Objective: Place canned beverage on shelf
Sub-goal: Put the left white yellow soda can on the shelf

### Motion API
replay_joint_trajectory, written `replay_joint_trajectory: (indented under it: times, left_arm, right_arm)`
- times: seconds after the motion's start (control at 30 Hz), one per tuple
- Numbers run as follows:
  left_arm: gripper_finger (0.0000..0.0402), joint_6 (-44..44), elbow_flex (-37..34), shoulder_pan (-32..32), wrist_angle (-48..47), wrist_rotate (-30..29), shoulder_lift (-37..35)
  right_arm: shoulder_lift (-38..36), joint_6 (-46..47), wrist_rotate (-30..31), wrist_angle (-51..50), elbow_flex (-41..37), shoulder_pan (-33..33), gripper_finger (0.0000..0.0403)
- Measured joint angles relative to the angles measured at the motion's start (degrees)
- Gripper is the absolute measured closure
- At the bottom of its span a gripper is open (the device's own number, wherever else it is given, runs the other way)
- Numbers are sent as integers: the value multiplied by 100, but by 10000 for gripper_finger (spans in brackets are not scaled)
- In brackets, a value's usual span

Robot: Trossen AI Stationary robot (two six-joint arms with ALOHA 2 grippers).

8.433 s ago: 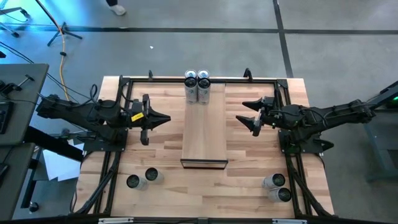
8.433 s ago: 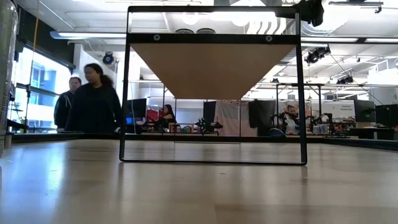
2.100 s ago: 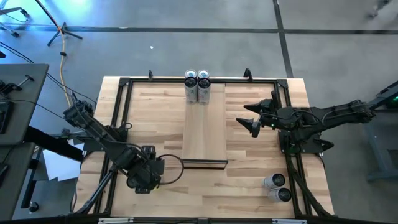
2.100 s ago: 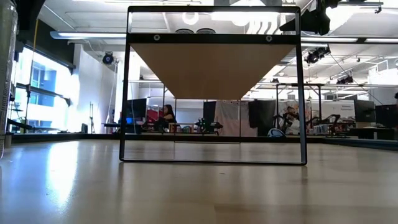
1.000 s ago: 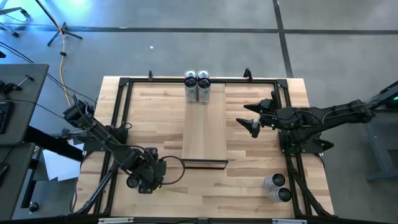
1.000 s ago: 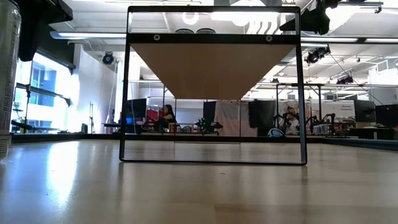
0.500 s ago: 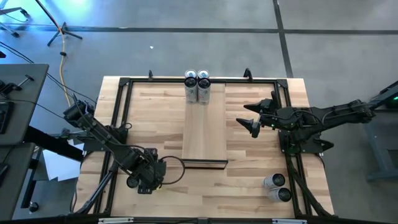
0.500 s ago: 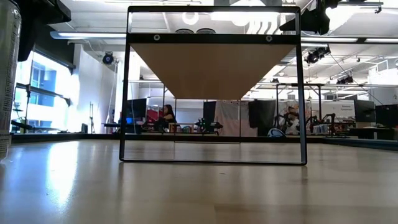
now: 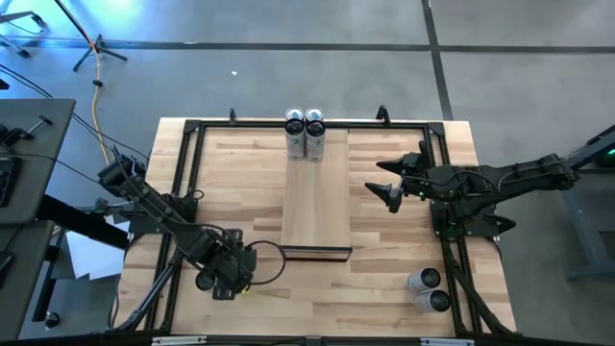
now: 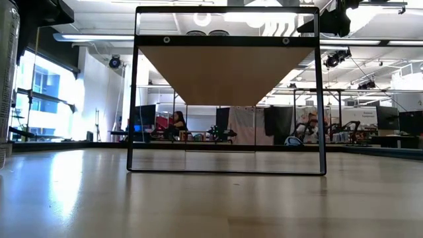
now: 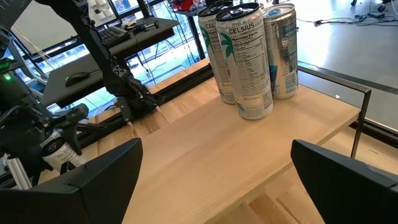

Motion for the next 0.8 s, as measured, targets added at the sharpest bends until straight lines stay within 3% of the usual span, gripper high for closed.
replay_joint_trajectory:
  times: [0.33,0.8]
  left_arm:
    - [169,-4,-2,2,-19,67,-62]
    - [171,-105,-2,272,-15,4,-842]
  right_arm:
    - [0,0,0,-42,0,0,6]
    - [0,42,0,-46,0,2,6]
